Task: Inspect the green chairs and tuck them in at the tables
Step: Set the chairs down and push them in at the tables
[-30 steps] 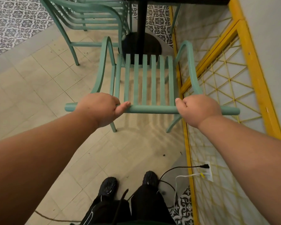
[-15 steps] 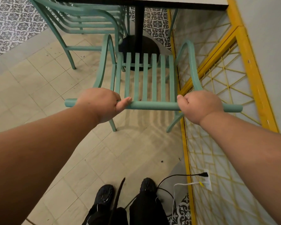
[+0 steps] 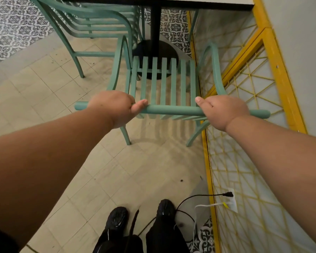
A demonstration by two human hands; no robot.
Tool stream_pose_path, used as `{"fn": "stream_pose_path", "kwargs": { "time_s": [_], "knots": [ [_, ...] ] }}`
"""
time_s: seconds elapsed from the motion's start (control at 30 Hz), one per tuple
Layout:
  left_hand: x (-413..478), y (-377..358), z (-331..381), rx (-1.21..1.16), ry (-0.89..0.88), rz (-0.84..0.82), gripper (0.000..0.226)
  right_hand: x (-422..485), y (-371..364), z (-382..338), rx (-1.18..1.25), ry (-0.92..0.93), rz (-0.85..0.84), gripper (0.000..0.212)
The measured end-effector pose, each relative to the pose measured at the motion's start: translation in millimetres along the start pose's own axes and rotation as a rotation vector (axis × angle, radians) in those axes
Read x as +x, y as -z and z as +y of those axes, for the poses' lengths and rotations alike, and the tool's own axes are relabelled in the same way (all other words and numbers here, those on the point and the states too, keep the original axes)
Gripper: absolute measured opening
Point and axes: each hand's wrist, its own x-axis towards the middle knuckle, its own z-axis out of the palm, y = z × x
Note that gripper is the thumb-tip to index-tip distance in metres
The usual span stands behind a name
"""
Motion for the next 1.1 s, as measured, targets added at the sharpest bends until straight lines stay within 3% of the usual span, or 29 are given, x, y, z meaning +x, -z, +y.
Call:
{"fn": "stream_pose_path", "kwargs": {
  "time_s": [0.13, 0.23, 0.37, 1.1],
  "knots": [
    [-1.7, 6.8, -1.8, -0.049, 0.066, -0.034, 0.08, -1.5, 7.7, 1.7, 0.082, 0.03, -0.017, 0.07],
    [-4.6, 11.3, -13.1, 0.03, 0.142, 0.003, 0.093, 1.4, 7.3, 8.0, -0.11, 0.055, 0.075, 0.081],
    [0.5, 5.6, -12.9, 0.055, 0.105, -0.119, 0.101, 7.9, -3.1, 14.1, -0.098, 0.014, -0.021, 0.097],
    [93.9, 39.7, -16.8, 0.056, 0.1, -0.084, 0.103, 104.0, 23.0, 47.0, -0.158, 0.027, 0.035, 0.094]
  ]
}}
